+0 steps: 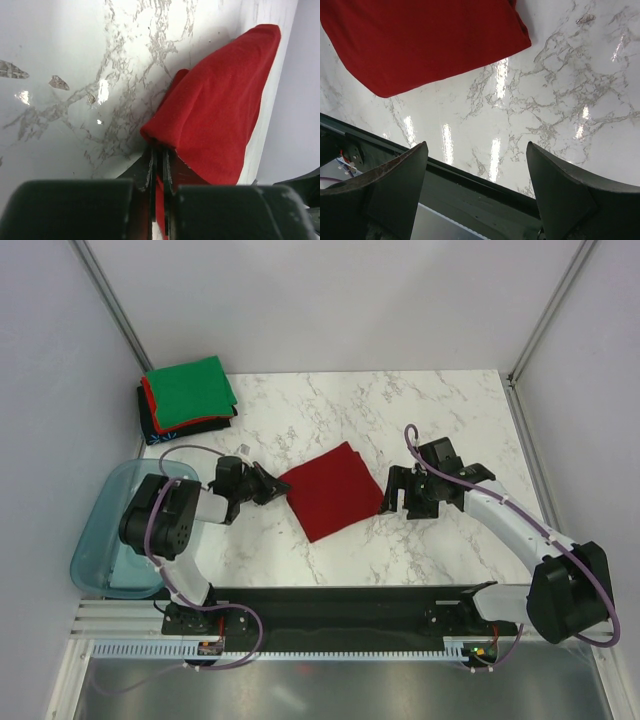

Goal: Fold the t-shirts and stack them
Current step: Neatly place the folded tshirt to the corner

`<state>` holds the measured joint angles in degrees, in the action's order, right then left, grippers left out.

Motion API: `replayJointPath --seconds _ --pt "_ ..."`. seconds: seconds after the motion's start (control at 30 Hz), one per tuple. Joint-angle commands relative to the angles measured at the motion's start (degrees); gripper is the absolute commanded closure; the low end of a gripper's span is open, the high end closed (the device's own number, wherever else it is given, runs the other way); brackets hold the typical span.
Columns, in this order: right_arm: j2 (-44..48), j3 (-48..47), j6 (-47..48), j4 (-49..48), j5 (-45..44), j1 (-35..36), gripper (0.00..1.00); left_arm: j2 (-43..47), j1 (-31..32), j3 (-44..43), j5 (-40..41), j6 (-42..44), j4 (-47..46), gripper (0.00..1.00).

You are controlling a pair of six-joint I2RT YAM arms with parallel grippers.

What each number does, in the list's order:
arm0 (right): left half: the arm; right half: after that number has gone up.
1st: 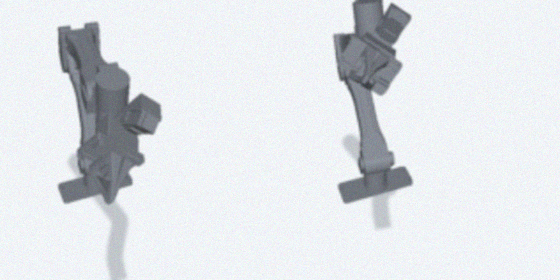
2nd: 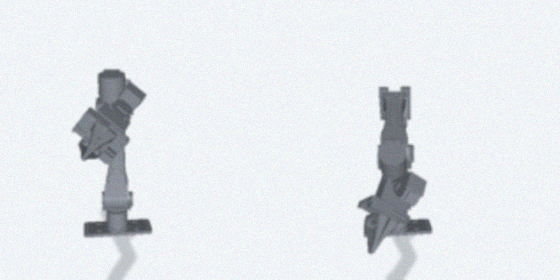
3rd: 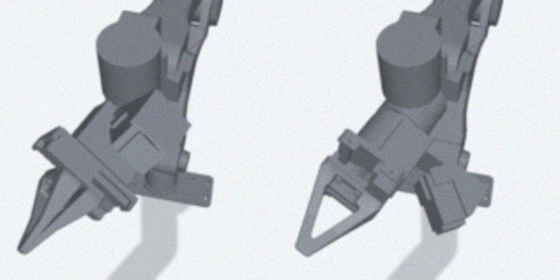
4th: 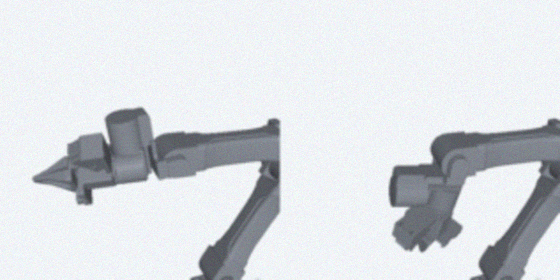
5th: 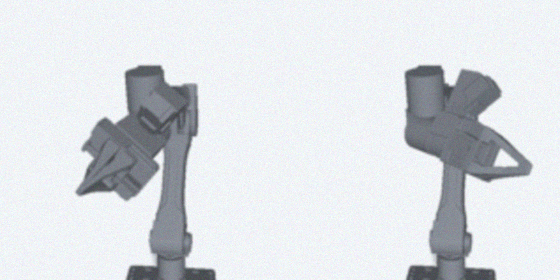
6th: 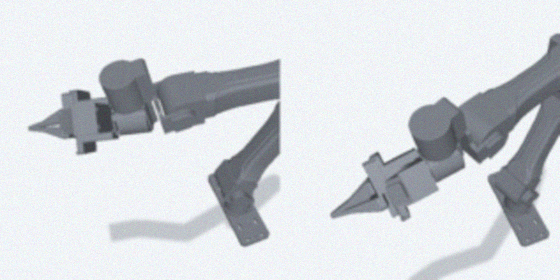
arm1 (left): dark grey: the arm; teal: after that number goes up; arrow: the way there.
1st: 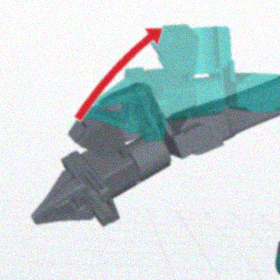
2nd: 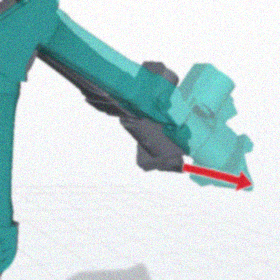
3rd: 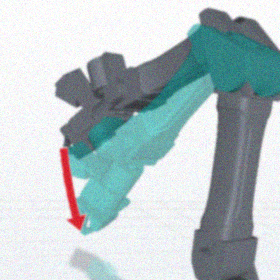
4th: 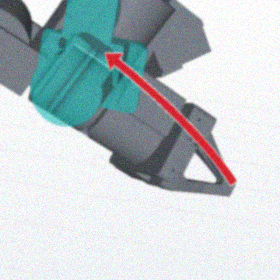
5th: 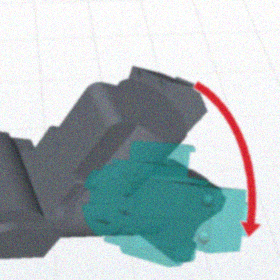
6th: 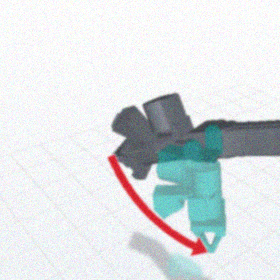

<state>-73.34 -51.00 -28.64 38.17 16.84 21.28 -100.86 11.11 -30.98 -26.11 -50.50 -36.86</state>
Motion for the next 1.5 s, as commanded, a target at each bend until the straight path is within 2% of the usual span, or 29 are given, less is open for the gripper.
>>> replayJointPath --seconds 0.0,0.13,0.17,0.33,0.4,0.57,0.9,1.1,1.27,1.47 --pt "0.65 -0.41 1.04 -0.29 0.56 0.17 0.12 2.15 -0.21 -4.94 -1.85 2.41 11.56 0.98" --pt "2.49 -0.59 1.13 0.5 -0.14 0.26 0.12 6.37 -1.88 -18.19 1.32 9.79 29.16 0.98" --pt "2.76 -0.5 1.05 0.76 -0.4 0.17 0.12 6.03 -2.58 -20.76 1.58 10.68 32.0 0.98" --pt "3.91 0.46 0.34 0.15 -0.06 0.25 0.11 -0.47 -8.38 -44.4 -2.02 17.43 53.51 0.98" --pt "4.52 0.64 0.43 0.23 0.21 0.26 0.11 -2.49 -10.05 -52.2 -1.23 19.55 57.24 0.98" --pt "7.07 0.99 1.13 0.85 0.21 0.17 0.11 -4.87 -13.4 -64.36 2.02 26.15 67.07 0.98" --pt "6.99 1.7 2.36 1.2 1.44 0.17 0.11 -7.77 -16.91 -85.97 2.9 32.13 77.45 0.98" --pt "5.93 2.22 2.63 0.24 2.05 0.17 0.1 -7.68 -17.26 -93.01 3.43 33.54 79.4 0.98" --pt "5.49 2.31 2.98 0.15 1.97 0.17 0.1 -9.88 -19.37 -100.14 0.88 31.43 81.07 0.98" --pt "4.52 2.93 3.42 -0.11 1.88 0.17 0.1 -9.71 -20.78 -101.64 -0.34 30.02 78.97 0.98"
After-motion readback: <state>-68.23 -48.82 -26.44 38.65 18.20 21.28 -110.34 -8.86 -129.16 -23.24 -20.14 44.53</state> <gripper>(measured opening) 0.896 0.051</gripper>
